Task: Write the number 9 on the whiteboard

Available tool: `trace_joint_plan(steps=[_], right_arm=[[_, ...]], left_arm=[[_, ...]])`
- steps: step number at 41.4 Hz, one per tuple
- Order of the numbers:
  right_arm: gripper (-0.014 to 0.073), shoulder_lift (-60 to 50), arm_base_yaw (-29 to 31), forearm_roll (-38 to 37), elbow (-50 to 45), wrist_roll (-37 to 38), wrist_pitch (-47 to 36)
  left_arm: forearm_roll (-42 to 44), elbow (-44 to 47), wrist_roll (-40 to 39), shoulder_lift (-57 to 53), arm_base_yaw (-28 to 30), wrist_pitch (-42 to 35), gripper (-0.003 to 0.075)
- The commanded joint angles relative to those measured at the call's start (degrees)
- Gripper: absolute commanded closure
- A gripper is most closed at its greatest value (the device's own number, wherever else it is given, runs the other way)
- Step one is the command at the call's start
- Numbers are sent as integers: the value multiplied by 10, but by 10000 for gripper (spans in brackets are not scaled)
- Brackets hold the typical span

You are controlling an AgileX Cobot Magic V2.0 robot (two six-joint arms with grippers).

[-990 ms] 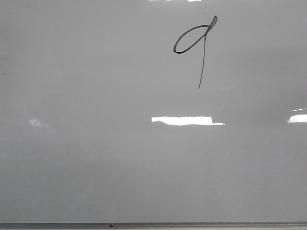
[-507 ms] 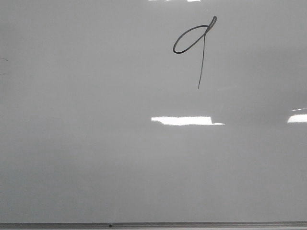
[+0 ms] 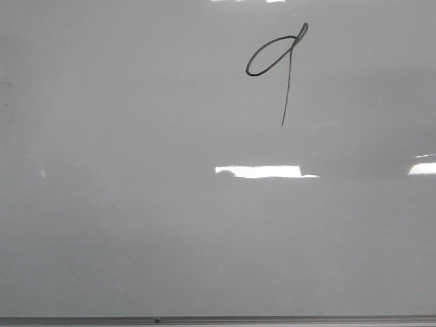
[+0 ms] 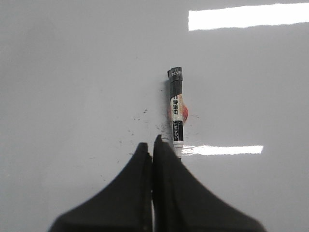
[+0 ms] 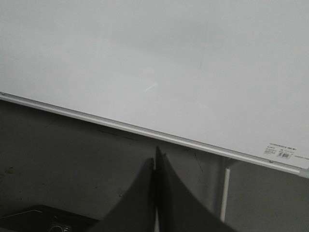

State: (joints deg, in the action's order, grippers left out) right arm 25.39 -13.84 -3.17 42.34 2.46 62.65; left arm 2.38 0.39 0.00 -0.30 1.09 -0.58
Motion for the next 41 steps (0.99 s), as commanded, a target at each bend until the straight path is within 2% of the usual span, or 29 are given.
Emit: trace_joint_plan(steps=[1, 23, 28, 34, 41], right_arm=[[662, 4, 2, -8, 13, -4, -31], [662, -10, -4, -6, 12, -4, -32], [662, -35, 20, -10, -1, -4, -43], [662, -87, 55, -10, -58, -4, -154], [662, -155, 95, -10, -177, -4, -364]], left_arm=[[-5, 1, -4, -12, 0, -49, 739], [-5, 1, -4, -12, 0, -49, 739], [-5, 1, -4, -12, 0, -49, 739], [-5, 1, -4, -12, 0, -49, 739], [-5, 1, -4, -12, 0, -49, 739]])
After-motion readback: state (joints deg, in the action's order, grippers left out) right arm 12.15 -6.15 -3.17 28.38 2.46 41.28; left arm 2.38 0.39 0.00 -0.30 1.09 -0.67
